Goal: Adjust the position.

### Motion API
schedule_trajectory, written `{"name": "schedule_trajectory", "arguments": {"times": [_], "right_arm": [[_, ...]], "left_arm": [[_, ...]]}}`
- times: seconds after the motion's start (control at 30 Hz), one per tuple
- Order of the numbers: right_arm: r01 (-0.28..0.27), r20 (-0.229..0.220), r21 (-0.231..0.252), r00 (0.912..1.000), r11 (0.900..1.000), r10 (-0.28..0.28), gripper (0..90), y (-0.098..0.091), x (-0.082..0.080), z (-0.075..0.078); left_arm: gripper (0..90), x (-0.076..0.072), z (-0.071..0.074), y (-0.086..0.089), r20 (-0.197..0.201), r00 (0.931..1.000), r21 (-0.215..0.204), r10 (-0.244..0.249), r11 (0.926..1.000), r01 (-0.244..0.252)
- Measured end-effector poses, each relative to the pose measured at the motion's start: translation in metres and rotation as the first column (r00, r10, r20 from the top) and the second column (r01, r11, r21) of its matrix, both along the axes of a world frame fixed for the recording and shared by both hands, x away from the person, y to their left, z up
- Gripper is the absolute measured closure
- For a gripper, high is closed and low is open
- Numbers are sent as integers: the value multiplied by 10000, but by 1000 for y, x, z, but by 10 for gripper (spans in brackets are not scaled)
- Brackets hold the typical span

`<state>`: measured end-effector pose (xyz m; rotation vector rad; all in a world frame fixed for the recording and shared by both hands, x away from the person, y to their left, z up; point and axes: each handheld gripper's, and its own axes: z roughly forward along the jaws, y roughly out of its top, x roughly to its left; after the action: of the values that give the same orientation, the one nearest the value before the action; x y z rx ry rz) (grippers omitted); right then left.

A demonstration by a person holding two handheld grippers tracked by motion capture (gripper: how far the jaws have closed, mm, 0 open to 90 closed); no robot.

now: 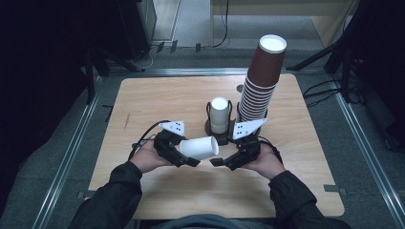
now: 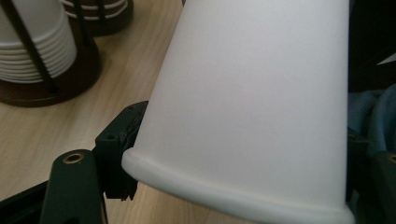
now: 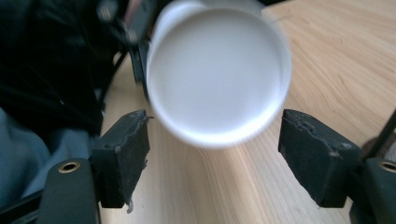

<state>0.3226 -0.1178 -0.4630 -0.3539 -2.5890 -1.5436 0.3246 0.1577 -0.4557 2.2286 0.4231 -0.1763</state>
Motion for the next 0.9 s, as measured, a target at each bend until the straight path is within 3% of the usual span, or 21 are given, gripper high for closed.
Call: {"name": "schedule_trajectory", "arguments": {"times": [0.1, 0.4, 0.6, 0.7, 0.83, 0.9], "right_arm": [[-8, 54, -238, 10000, 9997, 9, 248, 1, 0, -1], [-40, 159, -710, 9999, 9975, 51, 252, 2, -1, -4], [-91, 247, -1064, 9996, 9943, 118, 253, 4, -2, -7], [-77, 243, -1150, 9996, 9933, 106, 253, 4, -2, -7], [-79, 318, -1283, 9994, 9917, 120, 253, 4, -2, -8], [-81, 350, -1325, 9993, 9912, 128, 253, 5, -2, -9]], "left_arm": [[243, 0, 8, 4, 281, 9996, 324, 10, 9995, -19], [243, 2, 23, 12, 531, 9985, 1125, 127, 9935, -186], [243, 3, 22, 5, 582, 9983, 2194, -102, 9756, -29], [243, 2, 21, 1, 562, 9977, 2384, -377, 9709, 232], [243, 3, 19, -7, 622, 9968, 3098, -493, 9504, 277], [243, 4, 17, -10, 569, 9971, 3274, -499, 9445, 285]]}}
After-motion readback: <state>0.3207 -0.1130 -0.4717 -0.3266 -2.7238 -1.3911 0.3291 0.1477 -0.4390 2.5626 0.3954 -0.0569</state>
